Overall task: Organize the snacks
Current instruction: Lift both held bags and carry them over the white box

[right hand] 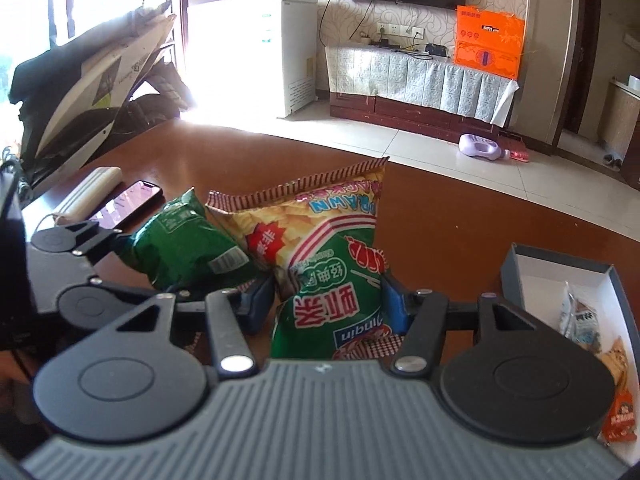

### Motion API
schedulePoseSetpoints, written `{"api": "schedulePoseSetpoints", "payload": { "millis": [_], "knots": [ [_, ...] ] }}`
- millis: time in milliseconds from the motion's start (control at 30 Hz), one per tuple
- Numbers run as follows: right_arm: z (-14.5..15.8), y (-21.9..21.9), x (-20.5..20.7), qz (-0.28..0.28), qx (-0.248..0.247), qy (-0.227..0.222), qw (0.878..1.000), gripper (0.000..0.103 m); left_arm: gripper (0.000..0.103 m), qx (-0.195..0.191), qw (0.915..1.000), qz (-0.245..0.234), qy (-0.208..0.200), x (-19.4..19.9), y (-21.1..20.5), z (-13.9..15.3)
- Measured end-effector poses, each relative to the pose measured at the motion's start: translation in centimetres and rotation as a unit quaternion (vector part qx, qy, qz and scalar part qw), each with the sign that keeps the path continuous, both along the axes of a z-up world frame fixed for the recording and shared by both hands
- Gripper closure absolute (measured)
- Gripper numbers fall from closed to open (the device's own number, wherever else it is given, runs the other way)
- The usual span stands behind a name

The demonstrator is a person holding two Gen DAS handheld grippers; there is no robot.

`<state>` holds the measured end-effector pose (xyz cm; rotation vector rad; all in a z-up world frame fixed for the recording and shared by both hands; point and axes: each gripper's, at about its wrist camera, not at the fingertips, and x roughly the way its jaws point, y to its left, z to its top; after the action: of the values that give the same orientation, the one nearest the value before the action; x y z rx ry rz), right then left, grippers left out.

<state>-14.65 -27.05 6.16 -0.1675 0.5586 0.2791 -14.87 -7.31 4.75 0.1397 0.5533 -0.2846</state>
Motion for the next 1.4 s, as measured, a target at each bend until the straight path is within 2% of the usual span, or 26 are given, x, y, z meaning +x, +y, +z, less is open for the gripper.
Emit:
{"api": "schedulePoseSetpoints", "payload": {
  "millis": [133, 367, 500, 667, 933, 1400],
  "knots": [
    [0.5, -2.5, -2.5, -0.013, 0.013, -0.012, 1.000, 0.043, 0.021, 0.014, 0.9995, -0.017, -0.023, -2.0, -3.9, 1.5],
    [1.2, -7.5, -4.3, -0.056, 0.049, -0.033, 0.997, 0.043, 0.020, 0.030, 0.9975, -0.048, -0.042, -4.4, -10.7, 3.3],
    [1.3, -9.6, -5.1, -0.073, 0.045, -0.046, 0.995, 0.043, 0.020, 0.025, 0.9969, -0.058, -0.047, -5.4, -13.7, 4.0],
    [1.8, -12.9, -6.4, -0.100, 0.066, -0.062, 0.991, 0.043, 0.020, 0.026, 0.9953, -0.076, -0.055, -6.6, -17.3, 4.3],
    [1.7, -14.5, -7.7, -0.113, 0.076, -0.072, 0.988, 0.043, 0.020, 0.028, 0.9943, -0.078, -0.067, -6.3, -19.3, 4.4],
    [1.5, -16.4, -7.9, -0.144, 0.083, -0.085, 0.982, 0.043, 0.020, -0.005, 0.9917, -0.108, -0.070, -3.4, -24.3, 4.0]
  ]
}}
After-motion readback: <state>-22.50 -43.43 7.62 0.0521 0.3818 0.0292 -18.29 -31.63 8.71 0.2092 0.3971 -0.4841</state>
